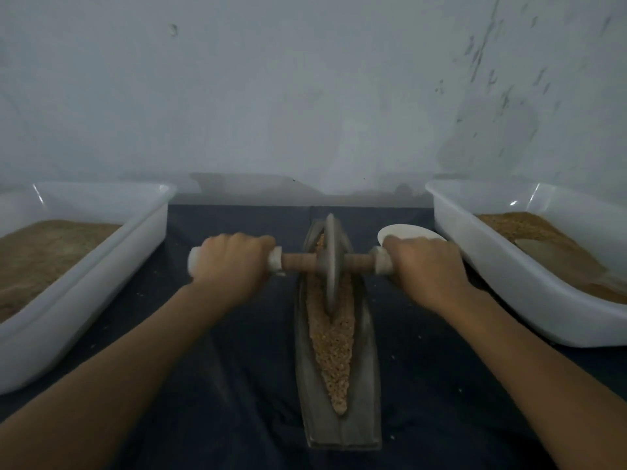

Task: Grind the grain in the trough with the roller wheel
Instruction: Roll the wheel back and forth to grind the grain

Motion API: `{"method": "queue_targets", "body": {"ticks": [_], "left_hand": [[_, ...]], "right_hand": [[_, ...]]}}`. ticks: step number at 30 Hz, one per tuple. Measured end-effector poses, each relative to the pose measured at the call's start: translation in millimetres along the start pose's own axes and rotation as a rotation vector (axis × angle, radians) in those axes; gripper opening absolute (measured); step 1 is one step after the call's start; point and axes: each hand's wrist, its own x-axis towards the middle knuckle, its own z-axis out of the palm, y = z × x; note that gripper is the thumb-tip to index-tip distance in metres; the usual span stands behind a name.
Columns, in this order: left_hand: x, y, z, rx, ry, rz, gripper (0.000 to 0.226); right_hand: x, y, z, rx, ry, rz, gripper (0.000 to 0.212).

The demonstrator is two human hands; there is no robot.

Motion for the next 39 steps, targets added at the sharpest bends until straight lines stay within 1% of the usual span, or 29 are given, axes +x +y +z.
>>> {"method": "queue_targets", "body": {"ticks": [2,4,6,8,10,12,13,14,15,16,18,20,23,26,29,30,32,33,34,35,37,38,39], "left_hand": [[21,-2,9,-0.039,-0.018,-0.034,0.022],[28,-1,6,-0.044,-0.031,-0.027,0.02],[18,3,-4,-0.025,-0.044,-0.012,0.02],[-6,5,-18,0.021,-0.052,0.025,0.023],[-39,5,-34,0.07,-0.008,0.105,0.031],[-65,1,-49,0.044,0.129,0.234,0.039],[-73,-2,-53,0.014,0.182,0.271,0.042],[-77,-4,-55,-0.008,0.175,0.276,0.045],[-78,-5,-54,-0.008,0.132,0.258,0.047],[-74,-4,-50,0.014,0.098,0.236,0.047],[-55,-1,-36,0.073,0.025,0.125,0.037],[-27,2,-19,0.051,-0.034,0.003,0.026],[9,3,1,-0.012,-0.069,-0.055,0.018],[16,3,-1,-0.001,-0.082,-0.049,0.016],[-15,0,-18,0.021,-0.072,0.044,0.024],[-29,-1,-24,0.045,-0.035,0.098,0.029],[-55,-4,-40,0.094,0.121,0.241,0.044],[-63,-5,-49,0.087,0.208,0.295,0.051],[-68,-5,-54,0.068,0.255,0.314,0.055],[-69,-5,-56,0.054,0.252,0.304,0.056],[-60,-1,-49,0.084,0.161,0.26,0.05],[-50,0,-40,0.102,0.102,0.213,0.041],[-39,1,-30,0.08,0.027,0.139,0.031]], "right_hand": [[24,4,7,-0.006,0.003,0.028,0.024],[31,5,7,0.009,-0.032,0.04,0.022],[19,1,0,0.036,-0.056,0.044,0.019],[-10,-2,-9,0.036,-0.07,0.031,0.021],[-46,-5,-25,0.062,-0.069,-0.019,0.031],[-73,-5,-45,0.13,0.019,-0.086,0.047],[-80,-5,-53,0.145,0.046,-0.115,0.054],[-84,-5,-58,0.143,0.041,-0.134,0.058],[-84,-6,-58,0.134,0.025,-0.138,0.058],[-80,-6,-55,0.113,0.009,-0.129,0.054],[-59,-6,-39,0.02,0.001,-0.069,0.039],[-27,-6,-21,-0.019,-0.015,-0.021,0.028],[16,-2,-5,-0.003,-0.061,0.024,0.019],[21,-2,-2,0.005,-0.096,0.046,0.018],[-17,-2,-13,-0.007,-0.072,0.017,0.022],[-35,-2,-19,0.018,-0.074,0.0,0.026],[-67,-2,-36,0.099,-0.088,-0.038,0.035],[-79,-2,-41,0.129,-0.074,-0.052,0.041],[-86,-1,-45,0.134,-0.076,-0.057,0.046],[-90,-2,-47,0.12,-0.113,-0.047,0.047],[-84,-5,-45,0.069,-0.218,-0.003,0.037],[-76,-6,-42,0.045,-0.214,0.004,0.031],[-64,-6,-37,0.024,-0.171,0.003,0.027]]}}
